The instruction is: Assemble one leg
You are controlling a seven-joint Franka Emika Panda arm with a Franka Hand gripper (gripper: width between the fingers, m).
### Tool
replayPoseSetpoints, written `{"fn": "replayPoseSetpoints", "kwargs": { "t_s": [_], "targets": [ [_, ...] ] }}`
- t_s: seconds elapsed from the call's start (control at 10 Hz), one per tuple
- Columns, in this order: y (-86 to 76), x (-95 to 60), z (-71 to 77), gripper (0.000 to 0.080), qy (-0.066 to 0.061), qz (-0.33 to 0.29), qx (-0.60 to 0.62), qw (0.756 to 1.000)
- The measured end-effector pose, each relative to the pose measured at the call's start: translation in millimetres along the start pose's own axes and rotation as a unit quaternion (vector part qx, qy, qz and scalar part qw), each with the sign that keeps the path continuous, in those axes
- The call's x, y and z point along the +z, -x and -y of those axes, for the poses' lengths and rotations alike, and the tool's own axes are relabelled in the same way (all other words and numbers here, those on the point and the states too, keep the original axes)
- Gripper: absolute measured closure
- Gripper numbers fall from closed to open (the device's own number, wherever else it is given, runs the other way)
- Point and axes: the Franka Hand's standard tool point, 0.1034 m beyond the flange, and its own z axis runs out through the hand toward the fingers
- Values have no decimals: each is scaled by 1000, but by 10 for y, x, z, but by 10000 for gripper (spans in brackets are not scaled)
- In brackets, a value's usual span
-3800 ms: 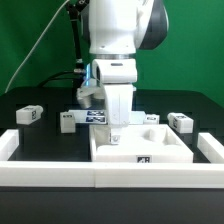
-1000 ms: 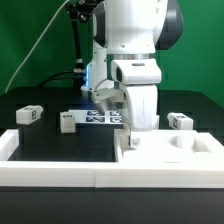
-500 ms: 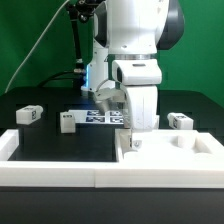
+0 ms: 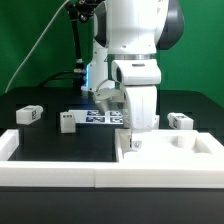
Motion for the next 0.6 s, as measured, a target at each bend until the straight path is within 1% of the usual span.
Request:
{"fn": "replayPoseSetpoints", "kwargs": {
  "t_s": [0.1, 0.2, 0.3, 0.6],
  "targets": [
    [-10, -9, -6, 151, 1, 0, 5, 1000],
    [-61, -77, -26, 151, 6, 1, 20, 1000],
    [-124, -171, -13, 151, 10, 3, 30, 999],
    [-308, -447, 118, 151, 21, 5, 84, 996]
  ]
}}
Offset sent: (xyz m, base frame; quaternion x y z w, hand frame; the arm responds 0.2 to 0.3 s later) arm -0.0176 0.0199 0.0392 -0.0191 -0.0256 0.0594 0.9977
